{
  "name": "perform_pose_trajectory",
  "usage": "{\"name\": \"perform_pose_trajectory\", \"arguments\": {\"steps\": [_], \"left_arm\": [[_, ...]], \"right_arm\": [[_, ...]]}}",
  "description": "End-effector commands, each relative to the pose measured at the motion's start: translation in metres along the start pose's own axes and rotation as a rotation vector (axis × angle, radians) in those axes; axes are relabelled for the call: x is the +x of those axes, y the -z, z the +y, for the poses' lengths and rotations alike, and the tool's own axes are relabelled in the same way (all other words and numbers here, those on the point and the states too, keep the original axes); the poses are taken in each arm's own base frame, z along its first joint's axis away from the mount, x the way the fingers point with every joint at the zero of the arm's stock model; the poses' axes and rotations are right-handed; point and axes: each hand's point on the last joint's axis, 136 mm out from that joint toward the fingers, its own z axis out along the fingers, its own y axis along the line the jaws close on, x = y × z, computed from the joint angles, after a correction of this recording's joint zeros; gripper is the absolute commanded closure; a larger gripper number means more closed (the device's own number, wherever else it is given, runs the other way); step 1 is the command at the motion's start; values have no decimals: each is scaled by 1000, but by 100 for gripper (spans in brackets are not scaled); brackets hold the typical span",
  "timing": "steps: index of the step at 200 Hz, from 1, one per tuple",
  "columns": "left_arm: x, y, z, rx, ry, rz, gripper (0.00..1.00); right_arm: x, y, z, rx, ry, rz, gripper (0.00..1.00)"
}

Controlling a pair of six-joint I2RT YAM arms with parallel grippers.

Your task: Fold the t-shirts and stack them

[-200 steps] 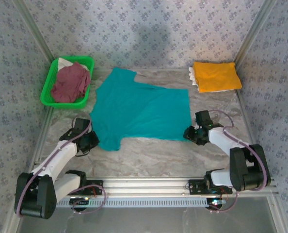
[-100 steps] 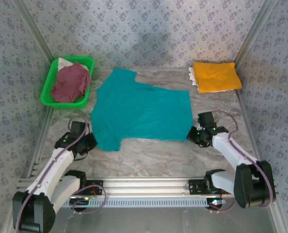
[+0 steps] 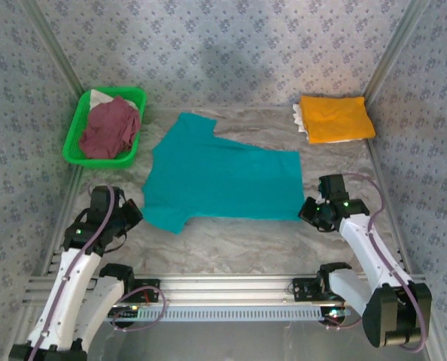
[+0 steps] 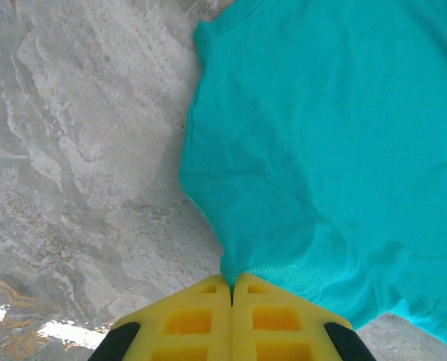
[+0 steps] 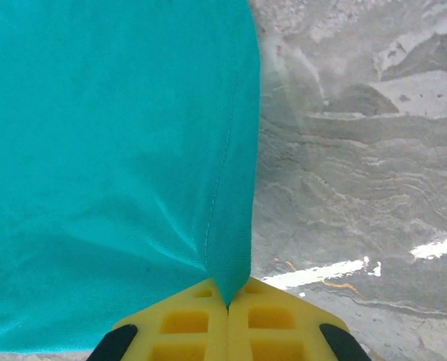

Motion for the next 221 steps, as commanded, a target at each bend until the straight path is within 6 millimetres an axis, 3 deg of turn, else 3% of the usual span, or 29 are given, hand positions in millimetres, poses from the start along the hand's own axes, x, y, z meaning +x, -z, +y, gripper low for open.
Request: {"name": "perform_pose_trajectory", "arguments": {"steps": [1, 38, 58, 143, 221], "left_arm": [[8, -11, 5, -37, -3, 56, 100], [-24, 10, -20, 9, -37, -39, 100], [-40, 10, -35, 8, -98, -37, 100], [-93, -44, -87, -3, -255, 6, 100], [-120, -92, -104, -38, -310, 33, 100]], "right_arm": [[10, -9, -7, 20, 4, 67, 100], [-9, 4, 4, 9, 14, 19, 100], [-19, 2, 7, 11, 19, 19, 100], [-63, -22, 14, 36, 8, 2, 100], [-83, -43, 9, 47, -15, 4, 96]]}}
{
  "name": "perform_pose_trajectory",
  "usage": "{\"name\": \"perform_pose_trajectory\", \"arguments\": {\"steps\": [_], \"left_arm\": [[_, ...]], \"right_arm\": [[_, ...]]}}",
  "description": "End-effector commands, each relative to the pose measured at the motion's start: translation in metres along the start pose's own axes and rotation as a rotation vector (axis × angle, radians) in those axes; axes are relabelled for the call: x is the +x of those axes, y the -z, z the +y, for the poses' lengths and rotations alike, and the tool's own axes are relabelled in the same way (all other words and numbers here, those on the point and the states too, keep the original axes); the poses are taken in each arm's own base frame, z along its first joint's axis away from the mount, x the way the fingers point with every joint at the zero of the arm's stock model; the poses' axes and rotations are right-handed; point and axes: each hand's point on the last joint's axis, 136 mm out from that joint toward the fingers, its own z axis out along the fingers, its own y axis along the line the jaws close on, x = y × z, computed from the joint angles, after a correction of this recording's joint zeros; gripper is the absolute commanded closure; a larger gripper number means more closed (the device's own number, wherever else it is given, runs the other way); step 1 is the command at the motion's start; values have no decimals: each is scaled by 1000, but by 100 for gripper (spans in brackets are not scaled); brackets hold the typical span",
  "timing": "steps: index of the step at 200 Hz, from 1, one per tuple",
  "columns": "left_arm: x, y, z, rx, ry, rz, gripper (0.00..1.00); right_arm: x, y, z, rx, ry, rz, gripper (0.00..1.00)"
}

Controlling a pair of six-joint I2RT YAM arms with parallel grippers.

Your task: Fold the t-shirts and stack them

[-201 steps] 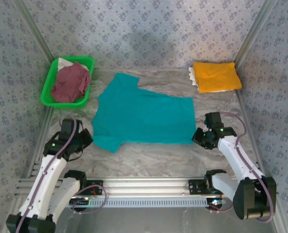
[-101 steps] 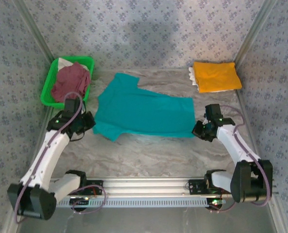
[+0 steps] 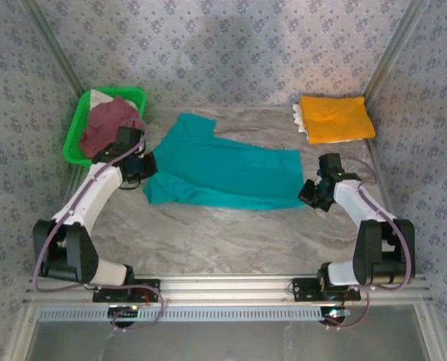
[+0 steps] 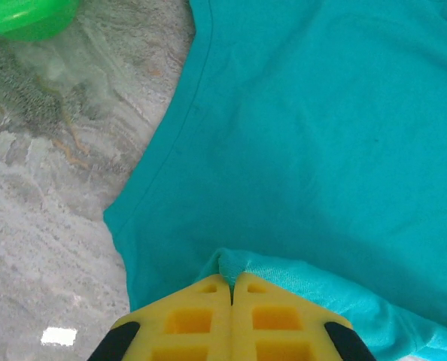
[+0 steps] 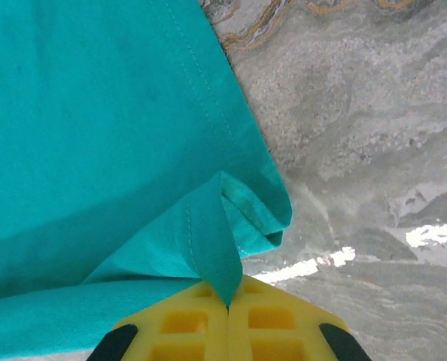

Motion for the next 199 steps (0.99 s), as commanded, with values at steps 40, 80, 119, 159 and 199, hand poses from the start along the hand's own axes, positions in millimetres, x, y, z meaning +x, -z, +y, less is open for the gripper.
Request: {"name": "perform_pose_trajectory", "arguments": {"steps": [40, 80, 119, 159, 199], "left_arm": [[-57, -38, -24, 6, -60, -30, 100], [-109, -82, -71, 90, -133, 23, 68], [-123, -86, -94, 99, -168, 43, 46], [-79, -61, -86, 100, -148, -28, 46], [-18, -72, -62, 118, -102, 7, 52]], "right_arm": [[-38, -10, 12, -28, -27, -35, 90], [-70, -15, 16, -96, -101, -29, 71], [-80, -2, 15, -109, -110, -71, 55], [-66, 18, 32, -138, 31, -131, 54], [-53, 20, 35, -78, 127, -157, 57]]}}
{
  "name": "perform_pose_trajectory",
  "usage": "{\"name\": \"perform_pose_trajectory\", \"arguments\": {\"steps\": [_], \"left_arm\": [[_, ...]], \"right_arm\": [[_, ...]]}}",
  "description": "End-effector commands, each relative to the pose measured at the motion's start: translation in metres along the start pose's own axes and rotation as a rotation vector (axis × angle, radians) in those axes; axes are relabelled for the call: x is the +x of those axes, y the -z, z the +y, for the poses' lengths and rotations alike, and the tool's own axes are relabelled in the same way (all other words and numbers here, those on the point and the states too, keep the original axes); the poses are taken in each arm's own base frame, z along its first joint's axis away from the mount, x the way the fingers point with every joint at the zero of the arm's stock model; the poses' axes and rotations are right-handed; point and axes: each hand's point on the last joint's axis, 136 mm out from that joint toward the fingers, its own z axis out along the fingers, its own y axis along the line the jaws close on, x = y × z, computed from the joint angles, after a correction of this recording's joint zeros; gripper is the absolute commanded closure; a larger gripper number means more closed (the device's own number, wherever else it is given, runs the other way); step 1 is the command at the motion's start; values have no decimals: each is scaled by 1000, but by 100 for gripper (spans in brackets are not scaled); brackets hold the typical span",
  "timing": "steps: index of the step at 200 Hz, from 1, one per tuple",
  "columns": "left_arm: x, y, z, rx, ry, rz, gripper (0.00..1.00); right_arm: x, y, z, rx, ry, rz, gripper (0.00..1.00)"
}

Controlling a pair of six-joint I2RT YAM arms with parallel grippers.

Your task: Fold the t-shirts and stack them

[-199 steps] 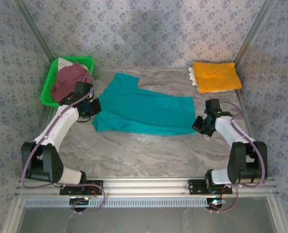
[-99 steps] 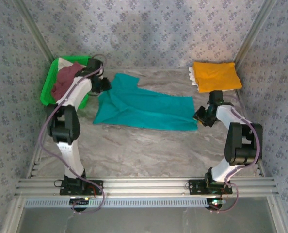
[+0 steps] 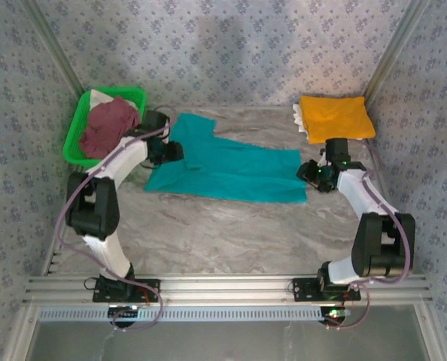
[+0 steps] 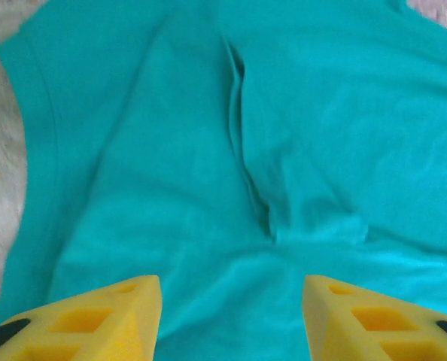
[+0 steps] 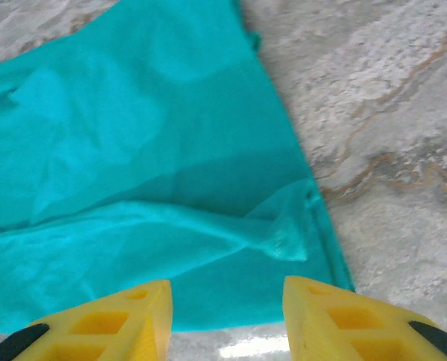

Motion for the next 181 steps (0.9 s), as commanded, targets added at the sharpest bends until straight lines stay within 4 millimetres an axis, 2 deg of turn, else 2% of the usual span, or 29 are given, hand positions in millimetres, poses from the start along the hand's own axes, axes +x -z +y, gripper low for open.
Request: {"name": "perform_pose_trajectory", "arguments": {"steps": [1, 21, 45, 89, 134, 163, 181], "left_arm": [[-2, -1, 1, 40, 36, -80, 52], [5, -19, -3, 56, 11, -26, 52], [0, -36, -20, 55, -38, -6, 52], [-7, -61, -34, 88, -31, 12, 53], [-10, -56, -25, 50, -23, -28, 53], [-8, -55, -6, 30, 36, -37, 53], [-10, -42, 3, 19, 55, -67, 52]], "right_arm": [[8, -4, -8, 63, 63, 9, 58], [11, -17, -10, 96, 75, 55, 61], [12, -35, -11, 104, 75, 93, 62], [-4, -65, -9, 86, 45, 89, 66], [-28, -80, -16, 55, -87, 69, 70], [-35, -96, -26, 69, -116, 96, 70], [-37, -90, -27, 81, -107, 70, 71]]}}
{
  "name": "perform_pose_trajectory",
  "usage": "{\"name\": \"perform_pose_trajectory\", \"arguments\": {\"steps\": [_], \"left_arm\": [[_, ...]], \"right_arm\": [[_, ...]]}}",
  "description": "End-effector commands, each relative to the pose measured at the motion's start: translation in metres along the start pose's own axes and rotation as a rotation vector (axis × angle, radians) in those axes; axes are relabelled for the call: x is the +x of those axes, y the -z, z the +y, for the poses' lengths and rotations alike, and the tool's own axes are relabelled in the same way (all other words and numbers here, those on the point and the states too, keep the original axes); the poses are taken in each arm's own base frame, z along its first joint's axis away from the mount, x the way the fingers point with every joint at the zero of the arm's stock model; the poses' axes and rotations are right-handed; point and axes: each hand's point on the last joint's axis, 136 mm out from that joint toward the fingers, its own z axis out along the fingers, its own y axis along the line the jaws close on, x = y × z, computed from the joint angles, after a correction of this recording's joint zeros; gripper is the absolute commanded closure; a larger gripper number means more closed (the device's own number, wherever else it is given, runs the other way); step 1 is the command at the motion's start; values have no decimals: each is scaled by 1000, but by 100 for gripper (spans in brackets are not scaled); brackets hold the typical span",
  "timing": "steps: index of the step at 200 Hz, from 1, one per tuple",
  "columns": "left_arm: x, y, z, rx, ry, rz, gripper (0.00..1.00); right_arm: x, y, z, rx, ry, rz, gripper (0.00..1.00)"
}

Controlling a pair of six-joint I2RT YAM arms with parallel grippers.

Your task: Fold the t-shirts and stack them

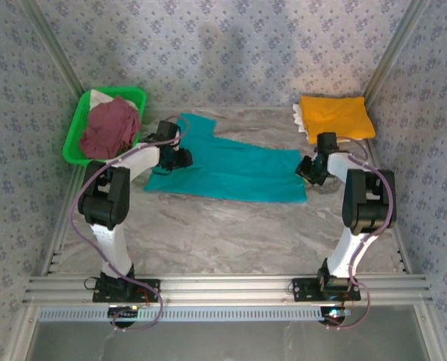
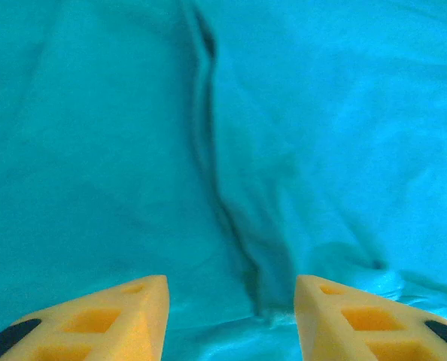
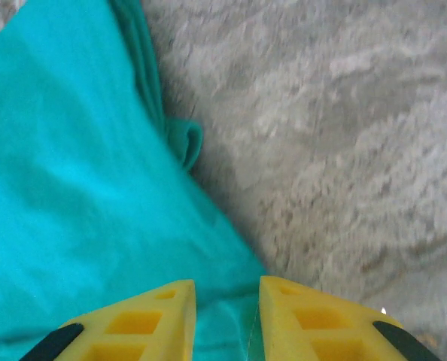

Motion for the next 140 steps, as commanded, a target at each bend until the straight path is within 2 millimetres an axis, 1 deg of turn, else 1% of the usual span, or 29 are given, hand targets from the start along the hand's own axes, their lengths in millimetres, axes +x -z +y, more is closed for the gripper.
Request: {"name": "perform_pose_trajectory", "arguments": {"steps": [1, 20, 35, 53, 66, 74, 86, 100, 111, 126, 140], "left_arm": [[-12, 26, 12, -13, 45, -76, 52], [-17, 49, 14, -18, 36, -148, 52], [-14, 62, 16, -19, 44, -171, 51], [-4, 71, 25, -43, 70, -178, 52], [7, 72, 31, -46, 78, -184, 55], [15, 69, 38, -56, 88, -176, 56], [27, 62, 50, -76, 114, -141, 58], [39, 52, 60, -85, 122, -109, 61], [45, 45, 67, -93, 119, -91, 61], [49, 36, 75, -107, 127, -59, 62], [48, 30, 82, -111, 144, -49, 63]], "right_arm": [[-5, 4, 4, -8, -16, -18, 70], [-9, 28, 13, 1, 43, -93, 67], [-6, 48, 21, 19, 98, -140, 64], [7, 66, 34, 46, 180, -187, 63], [22, 70, 47, 31, 237, -199, 65], [34, 67, 54, 9, 260, -178, 68], [54, 59, 64, -33, 288, -121, 72], [73, 46, 68, -44, 315, -64, 80], [82, 37, 67, -35, 332, -33, 85], [88, 24, 67, -27, 336, 5, 89], [93, 12, 65, -9, 343, 49, 92]]}}
